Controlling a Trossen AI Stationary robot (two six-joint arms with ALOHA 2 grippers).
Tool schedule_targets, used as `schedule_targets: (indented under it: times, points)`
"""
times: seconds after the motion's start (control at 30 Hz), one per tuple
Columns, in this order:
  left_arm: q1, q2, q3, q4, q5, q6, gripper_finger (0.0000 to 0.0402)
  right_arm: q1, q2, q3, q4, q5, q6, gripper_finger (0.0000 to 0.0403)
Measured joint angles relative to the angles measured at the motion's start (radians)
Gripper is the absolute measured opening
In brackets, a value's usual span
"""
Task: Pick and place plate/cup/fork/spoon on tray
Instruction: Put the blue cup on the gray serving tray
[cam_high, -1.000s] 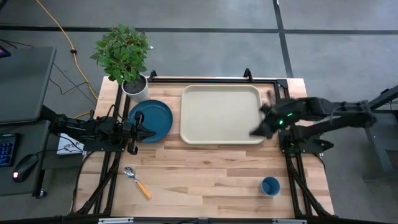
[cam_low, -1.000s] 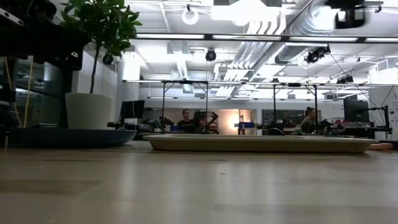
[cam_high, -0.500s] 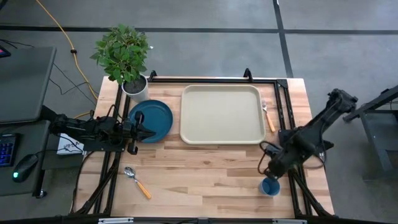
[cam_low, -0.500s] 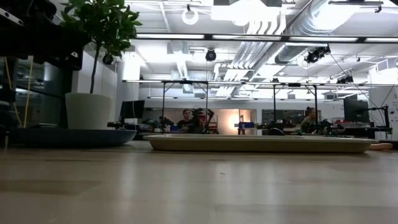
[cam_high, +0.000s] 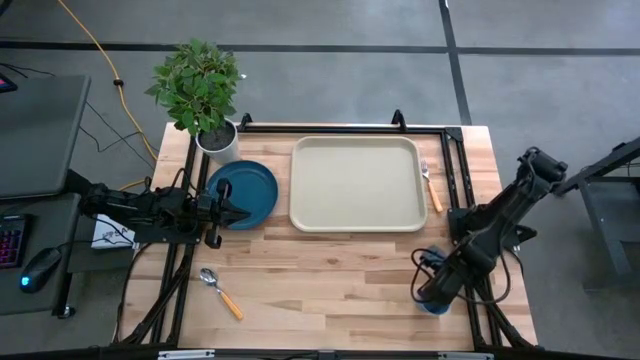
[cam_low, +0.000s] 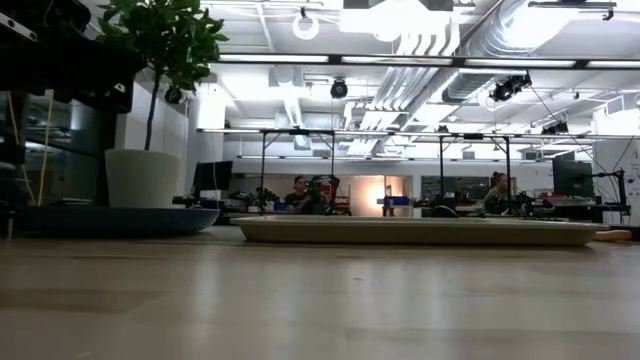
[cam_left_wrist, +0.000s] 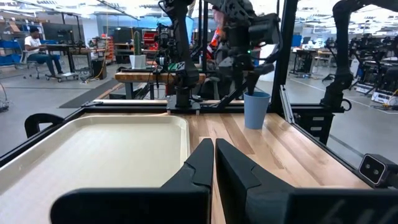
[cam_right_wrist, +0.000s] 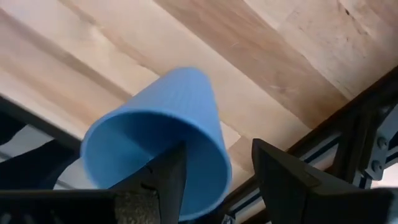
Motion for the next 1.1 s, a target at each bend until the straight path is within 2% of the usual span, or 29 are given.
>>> schedule_targets:
  times: [0.3,0.4,0.53,0.67,0.73,0.9,1.0,1.1]
  points:
    - [0.000,0.000,0.000,0.000,0.000,0.000,0.0000,0.000,0.116,0.000,0.008,-0.019,-0.054,0.0155]
    - [0.000,0.000,0.000,0.000,0.000,0.000,0.0001,0.000,0.121,0.000,0.008,-0.026,-0.073,0.0118]
    - [0.000,0.000,0.000,0.000,0.000,0.000,0.0000,-0.012,0.065,0.000,0.004,-0.050,-0.129,0.0022]
    - [0.000,0.000,0.000,0.000,0.000,0.000,0.0001,-0.076,-0.069,0.024,-0.022,-0.048,-0.241,0.0012]
    - [0.000,0.000,0.000,0.000,0.000,0.000,0.0000,-0.142,-0.148,0.066,-0.039,-0.008,-0.309,0.0004]
    - [0.000,0.000,0.000,0.000,0.000,0.000,0.0001,-0.409,-0.285,0.213,-0.118,0.232,-0.486,0.0002]
    - [0.000,0.000,0.000,0.000,0.000,0.000,0.0001,-0.629,-0.289,0.341,-0.246,0.335,-0.647,0.0002]
    - [0.000,0.000,0.000,0.000,0.000,0.000,0.0001,-0.871,-0.236,0.480,-0.327,0.379,-0.848,0.0001]
